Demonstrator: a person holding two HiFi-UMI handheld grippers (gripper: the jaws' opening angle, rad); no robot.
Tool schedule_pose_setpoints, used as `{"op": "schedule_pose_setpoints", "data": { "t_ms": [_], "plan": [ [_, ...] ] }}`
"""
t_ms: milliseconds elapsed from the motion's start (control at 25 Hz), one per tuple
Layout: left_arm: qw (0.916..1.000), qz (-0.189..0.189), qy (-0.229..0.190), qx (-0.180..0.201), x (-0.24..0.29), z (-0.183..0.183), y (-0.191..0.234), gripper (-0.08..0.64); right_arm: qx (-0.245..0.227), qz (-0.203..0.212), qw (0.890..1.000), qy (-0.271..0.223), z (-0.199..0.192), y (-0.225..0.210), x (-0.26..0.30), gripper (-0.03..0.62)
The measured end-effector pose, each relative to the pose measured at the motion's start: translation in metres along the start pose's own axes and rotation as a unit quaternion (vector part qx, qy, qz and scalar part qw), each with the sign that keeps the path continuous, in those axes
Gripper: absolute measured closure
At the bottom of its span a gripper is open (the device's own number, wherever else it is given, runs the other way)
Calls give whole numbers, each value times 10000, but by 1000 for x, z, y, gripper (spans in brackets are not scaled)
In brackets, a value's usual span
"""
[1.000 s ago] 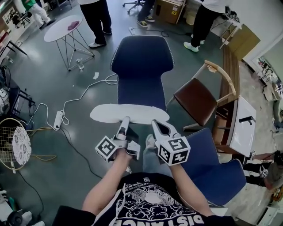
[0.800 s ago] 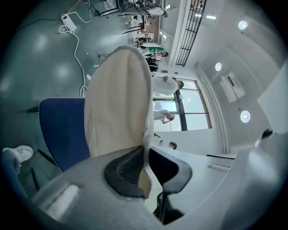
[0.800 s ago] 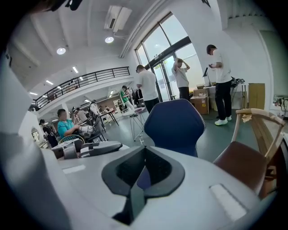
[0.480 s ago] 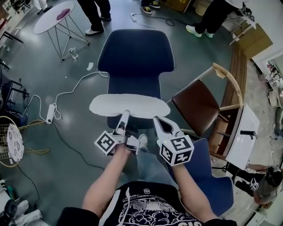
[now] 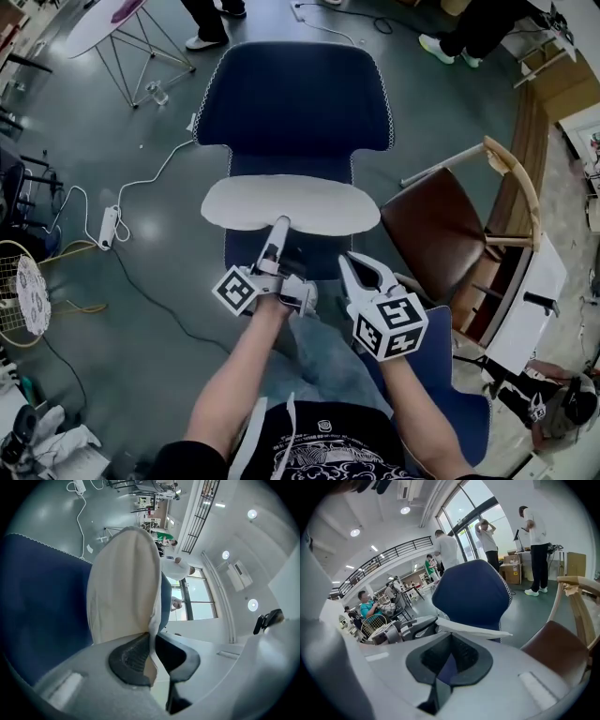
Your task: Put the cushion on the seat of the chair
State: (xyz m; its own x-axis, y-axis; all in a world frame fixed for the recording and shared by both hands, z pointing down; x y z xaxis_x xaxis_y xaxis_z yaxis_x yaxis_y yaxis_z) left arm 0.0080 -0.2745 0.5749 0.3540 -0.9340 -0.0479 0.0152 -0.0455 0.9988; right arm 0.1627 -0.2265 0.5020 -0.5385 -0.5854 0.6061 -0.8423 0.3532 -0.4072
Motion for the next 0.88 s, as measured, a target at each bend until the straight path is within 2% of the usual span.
{"op": "schedule_pose_setpoints", "data": {
  "t_ms": [360,560,720,880],
  "plan": [
    [9997,186,164,6,-8,-2,35,514,99,88,9994,331,-20,-13,19,598],
    [9982,535,256,-79,-34,-12,54,503,195,148,9987,446,-37,-10,33,598],
    [9946,966,360,-79,-59,-21,82,499,236,150,9982,539,-53,-10,41,598],
    [9901,1324,416,-219,-79,-26,111,457,285,86,9975,640,-69,-11,46,598]
  ]
}}
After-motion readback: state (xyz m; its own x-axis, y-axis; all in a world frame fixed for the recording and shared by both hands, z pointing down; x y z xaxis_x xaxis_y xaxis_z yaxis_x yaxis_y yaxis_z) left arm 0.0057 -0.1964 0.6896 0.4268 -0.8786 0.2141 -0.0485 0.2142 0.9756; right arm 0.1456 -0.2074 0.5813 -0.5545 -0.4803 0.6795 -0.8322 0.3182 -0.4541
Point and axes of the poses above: the fingertips, and each gripper's own axes: x forward along the fingers, y to its left, z out of its top, the point moved 5 cm from there along -x, backward along the fingers, and after that the axes turned 4 degrees about x, right-handed, at the moved point
